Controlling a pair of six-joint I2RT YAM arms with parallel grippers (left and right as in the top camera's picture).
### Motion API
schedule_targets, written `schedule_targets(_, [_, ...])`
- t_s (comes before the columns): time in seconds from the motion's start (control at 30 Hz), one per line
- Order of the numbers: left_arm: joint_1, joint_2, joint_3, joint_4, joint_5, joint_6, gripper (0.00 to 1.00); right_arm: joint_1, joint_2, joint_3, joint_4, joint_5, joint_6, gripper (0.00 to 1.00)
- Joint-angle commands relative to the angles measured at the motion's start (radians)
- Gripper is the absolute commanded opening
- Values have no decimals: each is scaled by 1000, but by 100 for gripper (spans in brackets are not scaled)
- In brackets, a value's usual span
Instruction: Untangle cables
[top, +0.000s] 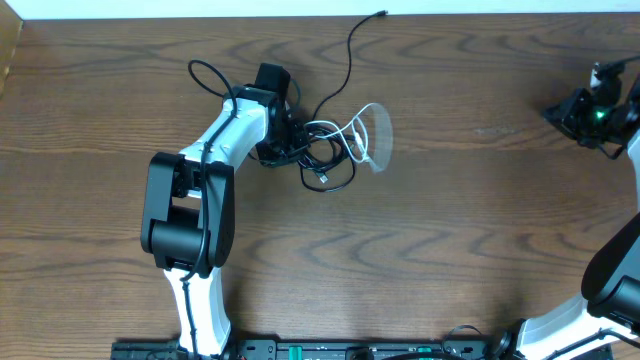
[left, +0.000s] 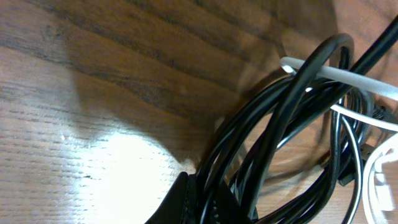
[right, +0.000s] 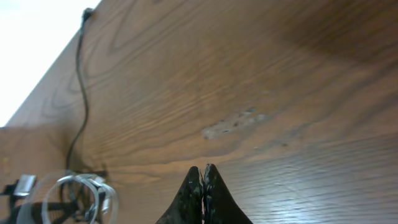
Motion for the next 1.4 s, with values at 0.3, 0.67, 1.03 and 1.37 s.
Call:
schedule_targets(0.3, [1,-268,-9,-7,-21,204,8,163,-28,4,103,-284,-283,41])
schedule_targets(0.67, [-37,-484,-9,-6,-17,274,8,381,-28,4,393,-541,-280,44])
schedule_targets(1.03, [-35,-523,-9,20,11,35,8,619,-28,4,426,-473,-329,45])
schedule_targets(1.37, [-35,-523,-9,15,116,19,8,809,-26,4,415,-169,-464,55])
